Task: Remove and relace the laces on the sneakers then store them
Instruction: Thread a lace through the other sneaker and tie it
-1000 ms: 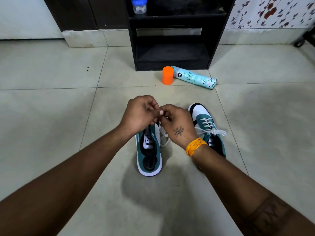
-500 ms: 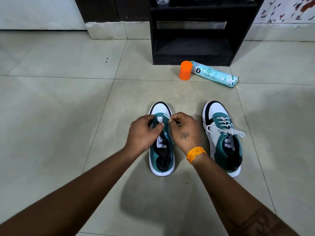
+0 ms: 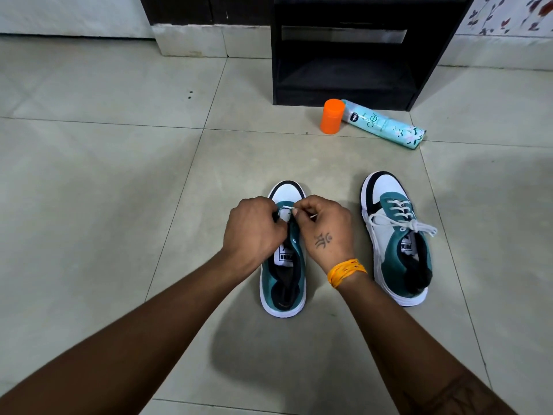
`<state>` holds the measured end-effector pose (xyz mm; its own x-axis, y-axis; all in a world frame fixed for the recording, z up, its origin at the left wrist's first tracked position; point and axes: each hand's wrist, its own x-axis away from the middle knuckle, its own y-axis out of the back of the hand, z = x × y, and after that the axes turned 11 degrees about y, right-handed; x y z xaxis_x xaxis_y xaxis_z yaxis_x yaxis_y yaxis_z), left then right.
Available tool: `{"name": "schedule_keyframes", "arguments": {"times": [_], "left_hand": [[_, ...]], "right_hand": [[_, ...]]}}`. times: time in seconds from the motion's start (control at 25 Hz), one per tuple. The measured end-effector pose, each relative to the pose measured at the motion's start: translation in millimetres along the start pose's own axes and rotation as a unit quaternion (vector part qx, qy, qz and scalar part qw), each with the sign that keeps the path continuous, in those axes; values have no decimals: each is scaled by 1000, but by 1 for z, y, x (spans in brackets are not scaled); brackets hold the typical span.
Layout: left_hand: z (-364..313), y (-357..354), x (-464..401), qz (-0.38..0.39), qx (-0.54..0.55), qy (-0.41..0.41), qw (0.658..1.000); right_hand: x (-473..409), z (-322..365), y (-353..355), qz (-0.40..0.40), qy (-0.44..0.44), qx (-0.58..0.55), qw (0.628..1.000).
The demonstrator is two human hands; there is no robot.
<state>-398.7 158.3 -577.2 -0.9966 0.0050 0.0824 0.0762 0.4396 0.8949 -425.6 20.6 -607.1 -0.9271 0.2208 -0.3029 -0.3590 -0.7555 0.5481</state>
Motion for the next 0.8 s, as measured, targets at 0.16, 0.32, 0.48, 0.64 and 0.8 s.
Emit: {"name": "schedule_keyframes", "arguments": {"times": [0.16, 0.32, 0.48, 0.64, 0.8], "left_hand": [[5, 0, -8, 14, 49, 42, 998], [12, -1, -9, 32, 149, 87, 984], [15, 0, -9, 40, 204, 111, 972], [15, 0, -8, 52, 213, 109, 970], [16, 5, -9, 74, 227, 105, 965]], "right_hand": [[-6, -1, -9, 31, 28, 27, 999], [-2, -1, -18, 33, 29, 25, 999], [-2, 4, -22, 30, 38, 60, 997], [-4, 7, -23, 41, 46, 154, 986], [-3, 5, -25, 31, 47, 111, 992]]}}
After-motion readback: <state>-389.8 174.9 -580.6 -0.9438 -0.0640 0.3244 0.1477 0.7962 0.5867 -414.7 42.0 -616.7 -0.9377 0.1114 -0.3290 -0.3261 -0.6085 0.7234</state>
